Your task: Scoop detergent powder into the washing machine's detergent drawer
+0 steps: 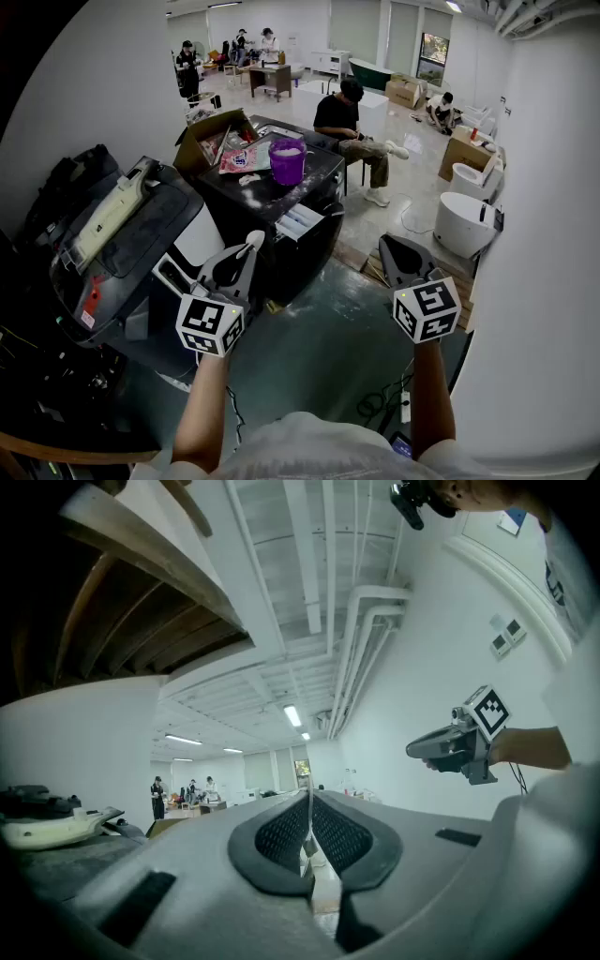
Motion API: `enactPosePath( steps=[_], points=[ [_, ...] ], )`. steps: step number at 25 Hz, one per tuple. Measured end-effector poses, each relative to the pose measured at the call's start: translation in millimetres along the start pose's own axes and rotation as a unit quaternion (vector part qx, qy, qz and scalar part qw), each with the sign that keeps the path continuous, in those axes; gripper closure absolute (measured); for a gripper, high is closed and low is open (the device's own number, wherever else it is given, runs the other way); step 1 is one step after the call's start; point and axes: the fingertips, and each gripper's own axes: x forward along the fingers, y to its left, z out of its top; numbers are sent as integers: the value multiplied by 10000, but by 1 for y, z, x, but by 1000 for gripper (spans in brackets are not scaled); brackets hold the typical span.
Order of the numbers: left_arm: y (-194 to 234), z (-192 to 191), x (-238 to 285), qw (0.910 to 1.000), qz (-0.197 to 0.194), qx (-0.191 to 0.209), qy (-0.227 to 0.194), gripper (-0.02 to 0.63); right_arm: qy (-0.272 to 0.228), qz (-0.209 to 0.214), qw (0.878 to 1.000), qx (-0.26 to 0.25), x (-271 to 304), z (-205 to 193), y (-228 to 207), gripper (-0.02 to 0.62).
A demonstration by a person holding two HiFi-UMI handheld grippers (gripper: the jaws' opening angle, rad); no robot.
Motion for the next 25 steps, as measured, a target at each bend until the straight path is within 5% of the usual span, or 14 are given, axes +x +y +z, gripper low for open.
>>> enactPosePath(
  steps=[25],
  points=[
    [-72, -18, 15, 9988, 352, -172, 305, 592, -148, 162, 9996, 149, -51, -42, -64, 591]
  ],
)
